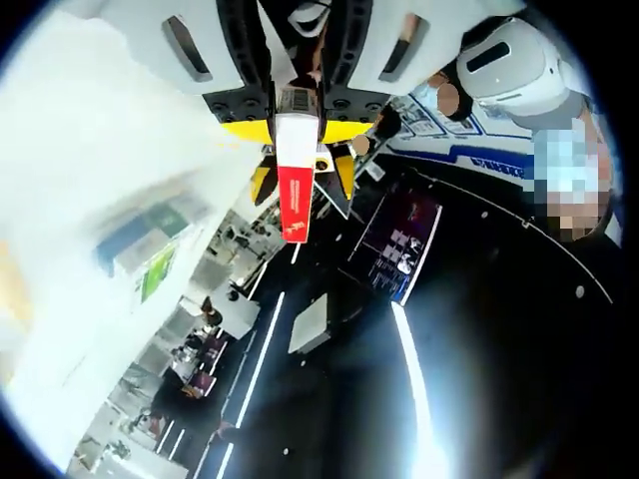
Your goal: Arrange the small medicine boxes into an aligned row inside the storage area until every box is upright, visible, and separated from the surrounding clutter.
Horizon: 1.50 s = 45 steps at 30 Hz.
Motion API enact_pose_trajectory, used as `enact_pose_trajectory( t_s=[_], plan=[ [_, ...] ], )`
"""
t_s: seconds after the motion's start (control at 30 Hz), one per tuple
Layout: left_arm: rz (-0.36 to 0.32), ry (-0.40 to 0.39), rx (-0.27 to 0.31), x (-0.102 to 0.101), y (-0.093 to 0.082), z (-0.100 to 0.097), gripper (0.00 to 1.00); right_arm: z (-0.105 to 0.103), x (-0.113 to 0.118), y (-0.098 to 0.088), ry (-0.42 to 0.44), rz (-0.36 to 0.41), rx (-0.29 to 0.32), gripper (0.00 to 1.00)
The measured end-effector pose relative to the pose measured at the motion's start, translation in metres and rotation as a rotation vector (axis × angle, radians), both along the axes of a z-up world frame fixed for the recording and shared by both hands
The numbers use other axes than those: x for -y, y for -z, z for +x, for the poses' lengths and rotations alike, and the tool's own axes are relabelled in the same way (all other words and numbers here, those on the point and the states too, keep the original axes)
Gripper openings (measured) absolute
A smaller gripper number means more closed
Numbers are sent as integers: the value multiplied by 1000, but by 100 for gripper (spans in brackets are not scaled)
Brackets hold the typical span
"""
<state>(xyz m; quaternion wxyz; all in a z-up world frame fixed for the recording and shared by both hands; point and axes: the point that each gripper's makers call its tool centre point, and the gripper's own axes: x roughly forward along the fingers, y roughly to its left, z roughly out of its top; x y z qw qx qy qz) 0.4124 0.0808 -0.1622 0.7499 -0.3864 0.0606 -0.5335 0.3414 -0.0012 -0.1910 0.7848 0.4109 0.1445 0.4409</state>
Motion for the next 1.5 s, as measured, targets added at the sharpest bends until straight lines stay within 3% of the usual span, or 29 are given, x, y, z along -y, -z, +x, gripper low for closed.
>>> enact_pose_trajectory(
  t_s=[0.13,0.23,0.33,0.4,0.5,0.63,0.97,1.17,1.23,1.33,1.43,1.5],
  plan=[
    [131,-65,107,-6,7,3,79,13,21,-3,88,-29,-4,14],
    [234,-114,179,-10,14,7,92,28,39,-4,182,-101,6,14],
    [283,-125,227,-11,17,5,99,45,58,-10,265,-149,17,14],
    [283,-124,227,-12,17,5,99,52,66,-14,291,-148,10,14],
    [273,-120,214,-15,19,4,99,75,87,-20,395,-218,33,14],
    [290,-121,222,-16,21,4,99,103,101,-20,496,-372,40,14],
    [267,-99,217,-15,19,-4,96,170,90,-2,602,-645,-9,14],
    [257,-79,208,-15,20,-9,93,188,86,10,645,-739,-36,14],
    [258,-74,204,-16,22,-11,93,192,84,15,666,-813,-31,14],
    [262,-63,198,-16,24,-12,92,195,77,22,677,-860,-39,14],
    [256,-55,195,-17,25,-14,91,196,80,26,729,-1031,-18,14],
    [260,-46,193,-16,26,-16,90,198,75,29,742,-1106,-11,14]
  ],
)
